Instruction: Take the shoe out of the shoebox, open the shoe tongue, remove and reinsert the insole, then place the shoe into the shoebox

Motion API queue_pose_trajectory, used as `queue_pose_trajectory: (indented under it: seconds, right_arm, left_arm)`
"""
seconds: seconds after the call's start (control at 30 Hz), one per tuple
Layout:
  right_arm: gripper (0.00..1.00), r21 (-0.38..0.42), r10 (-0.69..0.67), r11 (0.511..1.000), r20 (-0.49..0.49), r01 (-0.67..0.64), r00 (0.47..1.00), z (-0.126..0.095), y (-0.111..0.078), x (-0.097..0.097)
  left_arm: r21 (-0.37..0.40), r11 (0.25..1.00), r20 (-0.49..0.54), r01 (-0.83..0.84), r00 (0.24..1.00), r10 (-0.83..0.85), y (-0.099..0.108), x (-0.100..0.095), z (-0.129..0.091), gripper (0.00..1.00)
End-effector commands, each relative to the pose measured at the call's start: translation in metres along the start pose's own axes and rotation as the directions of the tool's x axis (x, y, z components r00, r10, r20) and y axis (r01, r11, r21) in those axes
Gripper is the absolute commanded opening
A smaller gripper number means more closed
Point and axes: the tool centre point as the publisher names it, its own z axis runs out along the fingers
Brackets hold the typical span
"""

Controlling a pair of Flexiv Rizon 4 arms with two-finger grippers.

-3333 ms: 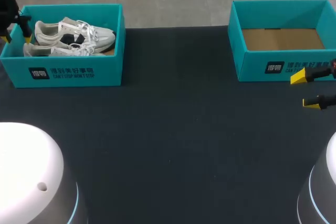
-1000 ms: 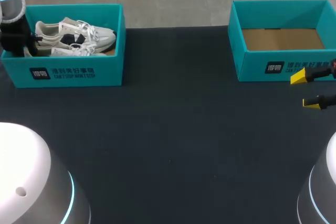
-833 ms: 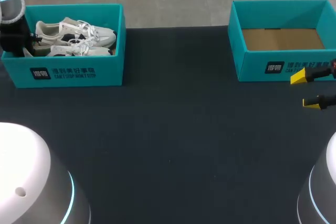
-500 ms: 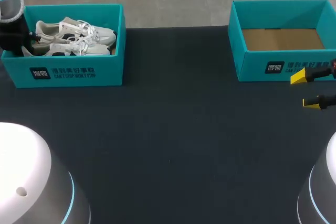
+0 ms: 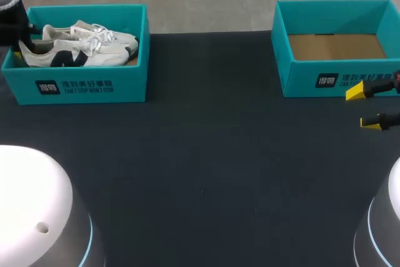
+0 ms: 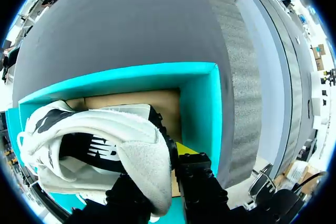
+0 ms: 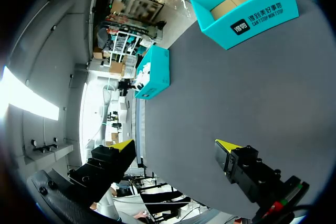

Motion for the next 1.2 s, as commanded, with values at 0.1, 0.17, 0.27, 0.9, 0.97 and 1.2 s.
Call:
queue_pose_trajectory:
  seconds: [0.1,0.17,0.27,0.9,0.97,1.2]
  right_arm:
    - [1.00,-0.002,0.001,1.000,0.003,-0.001,1.000,0.000,-0.001,0.000]
    - [1.00,-0.002,0.001,1.000,0.003,-0.001,1.000,0.000,-0.001,0.000]
    - [1.00,-0.002,0.001,1.000,0.003,-0.001,1.000,0.000,-0.001,0.000]
    - [1.00,-0.002,0.001,1.000,0.003,-0.001,1.000,0.000,-0.001,0.000]
    - [1.00,-0.002,0.001,1.000,0.003,-0.001,1.000,0.000,-0.001,0.000]
    - [1.00,-0.002,0.001,1.000,0.003,-0.001,1.000,0.000,-0.001,0.000]
  left_arm:
    - [-0.004,1.000,-0.008,-0.008,1.000,0.008,-0.008,-0.002,-0.041,0.00]
    - [-0.001,1.000,-0.008,-0.018,1.000,0.018,-0.009,-0.003,-0.049,0.00]
    - [0.002,1.000,-0.017,-0.024,1.000,0.024,-0.008,-0.002,-0.061,0.00]
    - [-0.010,1.000,-0.042,0.001,0.999,-0.002,0.003,0.006,-0.120,0.00]
    - [-0.006,1.000,-0.043,0.010,0.999,-0.010,0.005,0.007,-0.123,0.00]
    - [-0.004,1.000,-0.046,0.031,0.998,-0.031,0.006,0.007,-0.125,0.00]
